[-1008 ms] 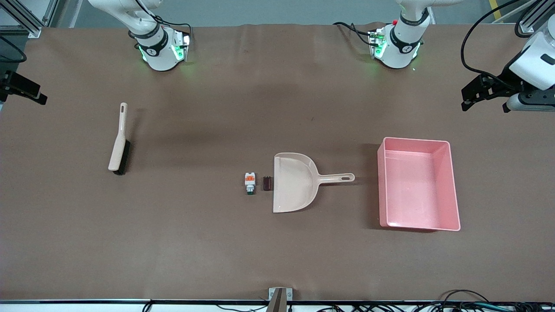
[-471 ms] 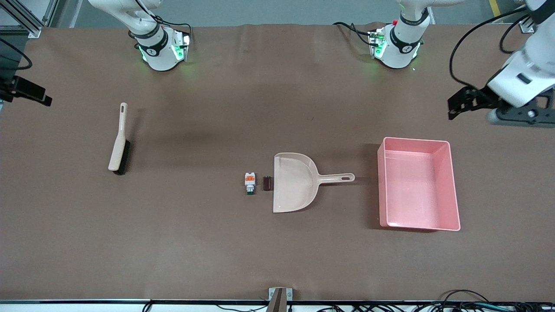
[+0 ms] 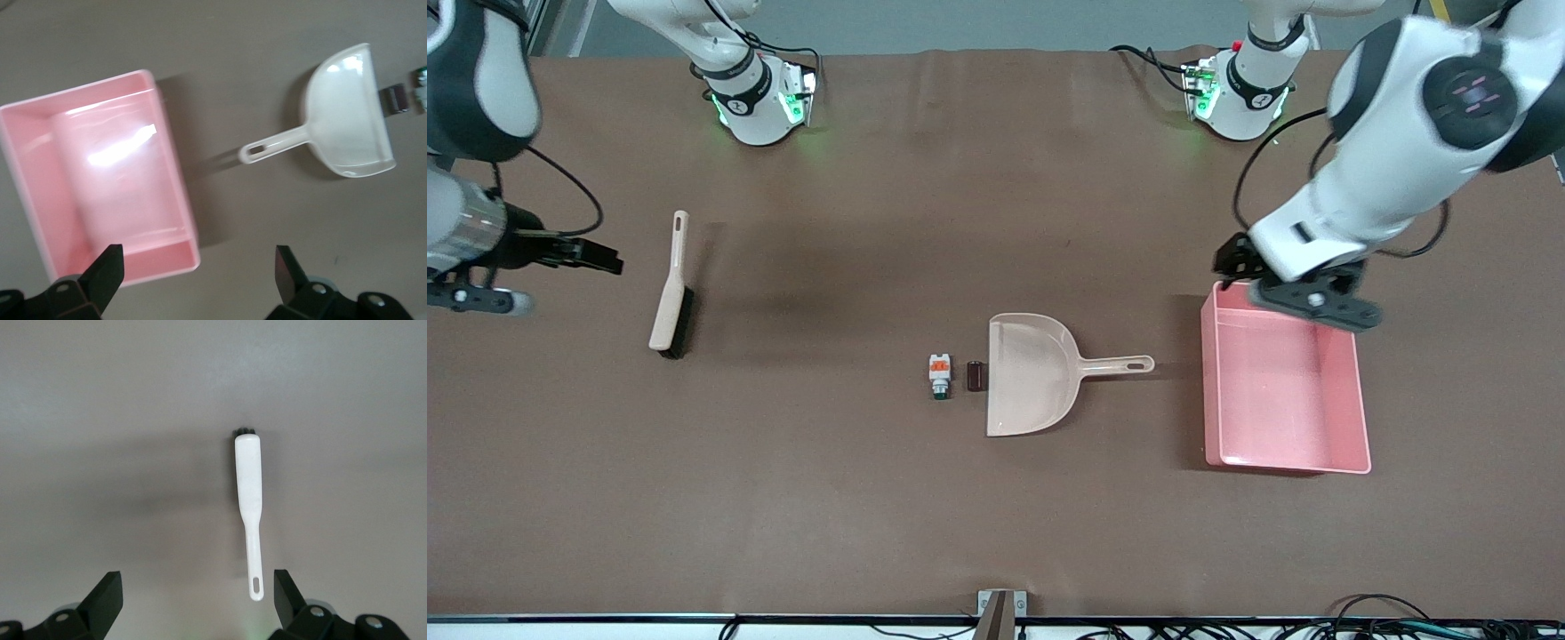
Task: Clean e-waste and dump in bin
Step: 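Move the left gripper toward the dustpan while the right gripper reaches the brush, then lower the left gripper onto the dustpan handle while the right gripper descends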
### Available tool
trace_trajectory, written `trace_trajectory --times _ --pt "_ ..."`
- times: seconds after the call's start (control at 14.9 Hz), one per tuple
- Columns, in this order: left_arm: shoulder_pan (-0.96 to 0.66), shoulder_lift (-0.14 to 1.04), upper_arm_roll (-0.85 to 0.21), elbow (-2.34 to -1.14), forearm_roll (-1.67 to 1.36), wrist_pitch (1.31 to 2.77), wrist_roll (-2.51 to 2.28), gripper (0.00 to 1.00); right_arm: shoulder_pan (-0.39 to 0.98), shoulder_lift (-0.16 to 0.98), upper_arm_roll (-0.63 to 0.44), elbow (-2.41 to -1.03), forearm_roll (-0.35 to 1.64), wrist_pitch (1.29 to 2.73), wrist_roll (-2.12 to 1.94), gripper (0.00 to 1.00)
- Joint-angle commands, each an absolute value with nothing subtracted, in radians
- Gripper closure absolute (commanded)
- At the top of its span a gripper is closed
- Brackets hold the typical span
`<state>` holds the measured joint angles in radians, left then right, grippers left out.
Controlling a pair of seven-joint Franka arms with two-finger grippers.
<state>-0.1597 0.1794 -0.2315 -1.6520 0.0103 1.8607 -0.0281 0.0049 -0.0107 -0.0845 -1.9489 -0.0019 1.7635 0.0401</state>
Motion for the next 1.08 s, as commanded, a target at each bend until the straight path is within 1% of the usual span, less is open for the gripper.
trace_trajectory --times 0.0,0.13,0.54,0.81,0.94,1.01 --pt "-0.182 0.265 -0.268 -1.637 0.015 1.93 -0.015 0.0 0.0 -0.132 -0.086 -2.184 -0.02 1.929 0.003 0.0" --pt "-0.213 0.313 -0.287 -1.644 0.017 2.009 -0.015 0.0 -0.024 -0.13 -0.087 -2.256 -0.02 2.024 -0.021 0.0" --pt "-0.302 0.435 -0.288 -1.638 0.152 2.103 0.078 0.02 -0.052 -0.126 -0.089 -2.442 -0.026 2.204 -0.08 0.0" --pt "-0.321 0.514 -0.288 -1.637 0.178 2.2 0.26 0.03 -0.097 -0.121 -0.089 -2.528 -0.026 2.325 -0.113 0.0" --pt "-0.319 0.569 -0.29 -1.62 0.196 2.212 0.346 0.03 -0.097 -0.112 -0.089 -2.551 -0.028 2.353 -0.12 0.0" --pt "-0.321 0.578 -0.288 -1.612 0.202 2.212 0.359 0.04 -0.098 -0.11 -0.089 -2.562 -0.029 2.359 -0.127 0.0"
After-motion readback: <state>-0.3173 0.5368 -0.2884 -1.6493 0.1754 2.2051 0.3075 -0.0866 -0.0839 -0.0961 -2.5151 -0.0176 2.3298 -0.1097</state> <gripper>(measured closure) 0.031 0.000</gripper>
